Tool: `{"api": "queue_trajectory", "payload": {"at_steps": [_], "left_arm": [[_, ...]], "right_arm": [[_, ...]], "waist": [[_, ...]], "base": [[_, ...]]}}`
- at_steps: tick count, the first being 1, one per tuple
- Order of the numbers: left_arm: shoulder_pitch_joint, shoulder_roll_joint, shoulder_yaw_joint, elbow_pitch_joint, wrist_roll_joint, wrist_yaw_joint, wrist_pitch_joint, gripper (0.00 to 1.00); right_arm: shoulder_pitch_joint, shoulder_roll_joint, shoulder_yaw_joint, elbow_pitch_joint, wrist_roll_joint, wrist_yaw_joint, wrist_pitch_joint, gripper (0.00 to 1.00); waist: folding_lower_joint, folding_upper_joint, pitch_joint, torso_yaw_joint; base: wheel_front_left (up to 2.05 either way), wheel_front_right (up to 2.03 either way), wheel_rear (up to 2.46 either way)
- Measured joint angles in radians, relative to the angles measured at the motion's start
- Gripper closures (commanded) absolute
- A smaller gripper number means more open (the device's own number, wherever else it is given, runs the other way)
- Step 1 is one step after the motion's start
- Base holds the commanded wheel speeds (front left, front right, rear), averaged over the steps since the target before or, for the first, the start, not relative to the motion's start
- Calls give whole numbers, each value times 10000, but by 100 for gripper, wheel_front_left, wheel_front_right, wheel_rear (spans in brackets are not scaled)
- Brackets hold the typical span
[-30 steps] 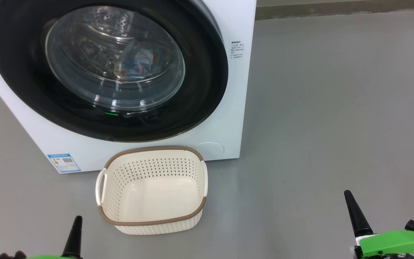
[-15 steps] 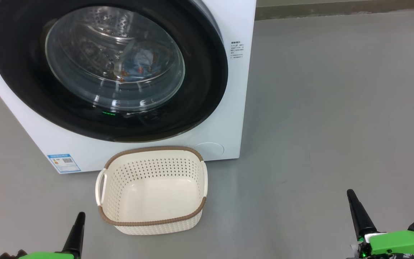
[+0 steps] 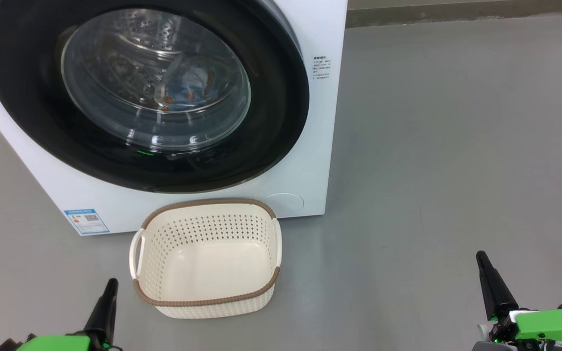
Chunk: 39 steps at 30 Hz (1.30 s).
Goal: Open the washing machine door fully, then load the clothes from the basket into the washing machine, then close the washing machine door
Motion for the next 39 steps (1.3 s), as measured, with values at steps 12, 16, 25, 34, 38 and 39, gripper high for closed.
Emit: {"api": "queue_trajectory", "payload": {"at_steps": [12,16,25,34,38,39], "left_arm": [[-131,31,6,29,-320,-29,84,100],[-131,31,6,29,-320,-29,84,100],[-131,31,6,29,-320,-29,84,100],[-131,31,6,31,-320,-29,84,100],[-131,31,6,31,-320,-29,84,100],[-131,31,6,31,-320,-29,84,100]], "right_arm": [[0,4,-48,0,362,0,88,100],[0,6,-58,0,362,0,88,100],[0,10,-81,0,362,0,90,100],[0,23,-98,0,360,0,100,100],[0,25,-104,0,360,0,100,100],[0,27,-105,0,360,0,102,100]], "waist": [[0,0,-1,-1],[0,0,-1,-1],[0,0,-1,-1],[0,0,-1,-1],[0,0,-1,-1],[0,0,-1,-1]], "base": [[0,0,0],[0,0,0],[0,0,0],[0,0,0],[0,0,0],[0,0,0]]}}
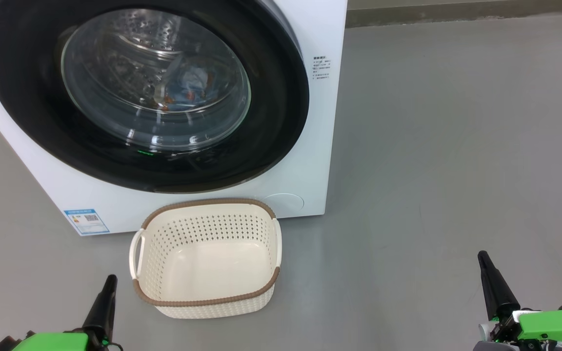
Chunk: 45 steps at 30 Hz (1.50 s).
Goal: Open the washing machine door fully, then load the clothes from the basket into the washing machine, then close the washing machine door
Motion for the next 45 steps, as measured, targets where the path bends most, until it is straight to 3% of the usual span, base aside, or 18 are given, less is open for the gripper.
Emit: {"api": "queue_trajectory", "payload": {"at_steps": [45], "left_arm": [[0,0,0,0,0,0,0,100]], "right_arm": [[0,42,-100,2,-2,0,73,100]], "waist": [[0,0,0,0]], "base": [[0,0,0]]}}
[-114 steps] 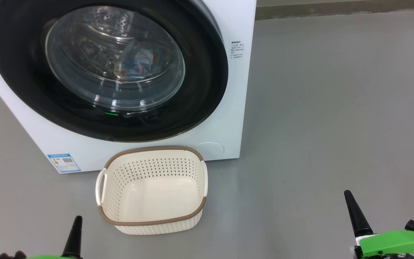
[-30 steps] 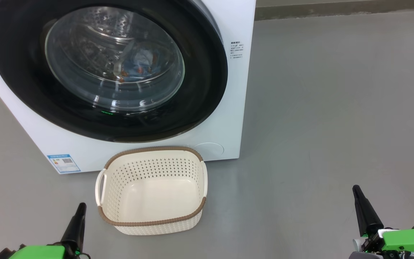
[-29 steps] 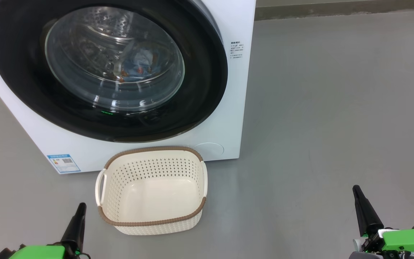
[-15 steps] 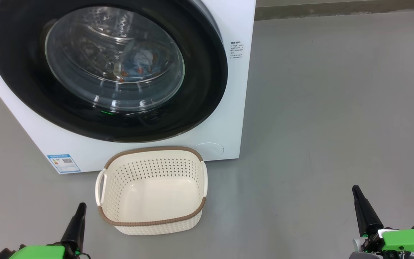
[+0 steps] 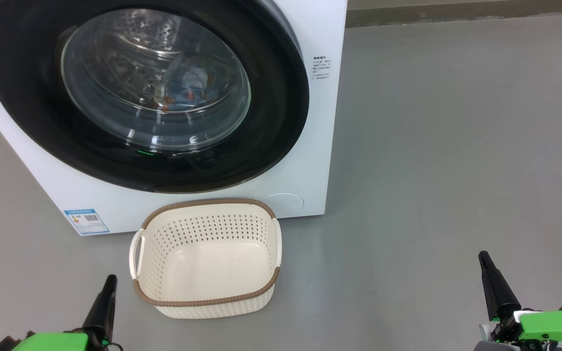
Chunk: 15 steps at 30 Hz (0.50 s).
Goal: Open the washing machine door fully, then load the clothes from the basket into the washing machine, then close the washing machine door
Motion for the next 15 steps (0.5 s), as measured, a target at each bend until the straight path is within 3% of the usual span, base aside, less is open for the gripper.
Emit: {"api": "queue_trajectory", "payload": {"at_steps": [15], "left_arm": [[0,0,0,0,0,0,0,100]], "right_arm": [[0,6,-12,0,0,0,2,100]], "waist": [[0,0,0,0]], "base": [[0,0,0]]}}
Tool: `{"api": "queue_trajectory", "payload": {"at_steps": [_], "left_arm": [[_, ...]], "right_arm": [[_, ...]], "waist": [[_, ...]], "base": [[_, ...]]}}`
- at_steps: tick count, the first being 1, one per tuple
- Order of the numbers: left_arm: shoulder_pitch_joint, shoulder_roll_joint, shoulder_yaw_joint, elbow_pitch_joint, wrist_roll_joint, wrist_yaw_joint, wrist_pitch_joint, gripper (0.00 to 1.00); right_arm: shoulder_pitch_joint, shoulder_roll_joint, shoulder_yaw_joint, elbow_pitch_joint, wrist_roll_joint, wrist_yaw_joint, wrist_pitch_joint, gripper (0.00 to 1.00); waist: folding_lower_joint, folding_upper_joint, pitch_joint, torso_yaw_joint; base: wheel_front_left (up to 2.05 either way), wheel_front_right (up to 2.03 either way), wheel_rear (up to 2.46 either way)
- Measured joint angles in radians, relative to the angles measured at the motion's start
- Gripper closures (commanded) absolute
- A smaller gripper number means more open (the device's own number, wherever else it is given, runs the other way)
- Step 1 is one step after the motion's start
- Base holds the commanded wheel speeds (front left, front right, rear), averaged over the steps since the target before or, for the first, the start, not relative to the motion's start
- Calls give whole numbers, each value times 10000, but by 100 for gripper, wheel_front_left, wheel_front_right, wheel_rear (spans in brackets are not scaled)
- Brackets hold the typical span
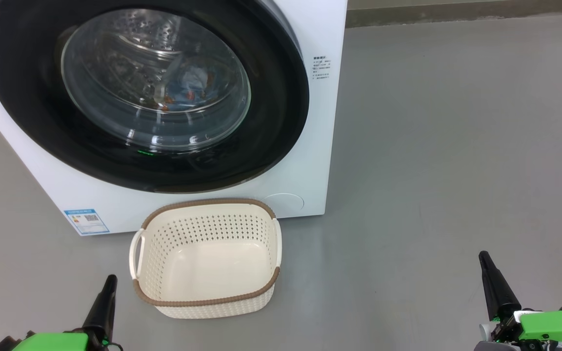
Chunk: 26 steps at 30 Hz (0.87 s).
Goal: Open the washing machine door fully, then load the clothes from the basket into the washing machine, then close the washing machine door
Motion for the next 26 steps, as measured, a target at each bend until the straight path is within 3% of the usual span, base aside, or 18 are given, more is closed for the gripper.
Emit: {"api": "queue_trajectory", "payload": {"at_steps": [26], "left_arm": [[0,0,0,0,0,0,0,100]], "right_arm": [[0,15,-27,2,-33,0,2,100]], "waist": [[0,0,0,0]], "base": [[0,0,0]]}}
